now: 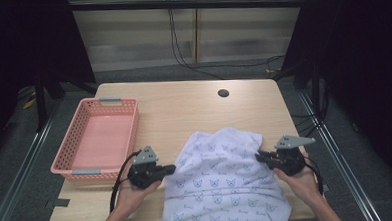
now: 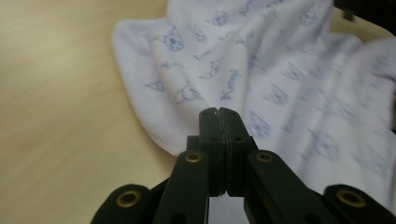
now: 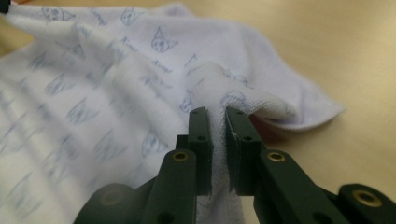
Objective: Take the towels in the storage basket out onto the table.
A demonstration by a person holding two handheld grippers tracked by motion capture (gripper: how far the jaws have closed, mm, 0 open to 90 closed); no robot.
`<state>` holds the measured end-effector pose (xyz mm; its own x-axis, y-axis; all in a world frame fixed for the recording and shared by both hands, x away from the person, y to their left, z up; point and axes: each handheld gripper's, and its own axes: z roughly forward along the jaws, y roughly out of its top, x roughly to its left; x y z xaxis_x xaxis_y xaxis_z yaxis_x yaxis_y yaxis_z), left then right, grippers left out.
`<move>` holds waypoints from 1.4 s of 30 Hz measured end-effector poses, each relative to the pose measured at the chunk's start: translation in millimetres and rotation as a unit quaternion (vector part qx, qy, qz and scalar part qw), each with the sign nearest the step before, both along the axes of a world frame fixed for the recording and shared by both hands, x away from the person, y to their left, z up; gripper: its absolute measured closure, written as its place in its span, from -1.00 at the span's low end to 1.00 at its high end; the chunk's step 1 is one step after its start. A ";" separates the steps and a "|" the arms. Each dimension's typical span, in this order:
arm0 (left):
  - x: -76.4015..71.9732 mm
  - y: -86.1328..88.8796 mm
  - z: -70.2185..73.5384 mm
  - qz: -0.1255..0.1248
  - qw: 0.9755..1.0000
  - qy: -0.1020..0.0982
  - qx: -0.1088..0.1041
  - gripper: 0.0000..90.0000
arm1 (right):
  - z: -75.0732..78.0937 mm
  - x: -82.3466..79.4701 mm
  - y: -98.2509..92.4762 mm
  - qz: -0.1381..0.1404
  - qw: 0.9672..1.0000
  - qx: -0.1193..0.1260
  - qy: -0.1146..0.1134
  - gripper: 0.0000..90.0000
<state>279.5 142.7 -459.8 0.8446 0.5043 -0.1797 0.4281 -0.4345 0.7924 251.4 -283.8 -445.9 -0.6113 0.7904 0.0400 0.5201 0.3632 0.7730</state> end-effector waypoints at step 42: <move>46.2 -43.7 -18.5 0.004 1.000 0.028 0.005 0.95 | -44.1 57.1 -18.3 -0.046 0.998 -0.016 0.030 0.91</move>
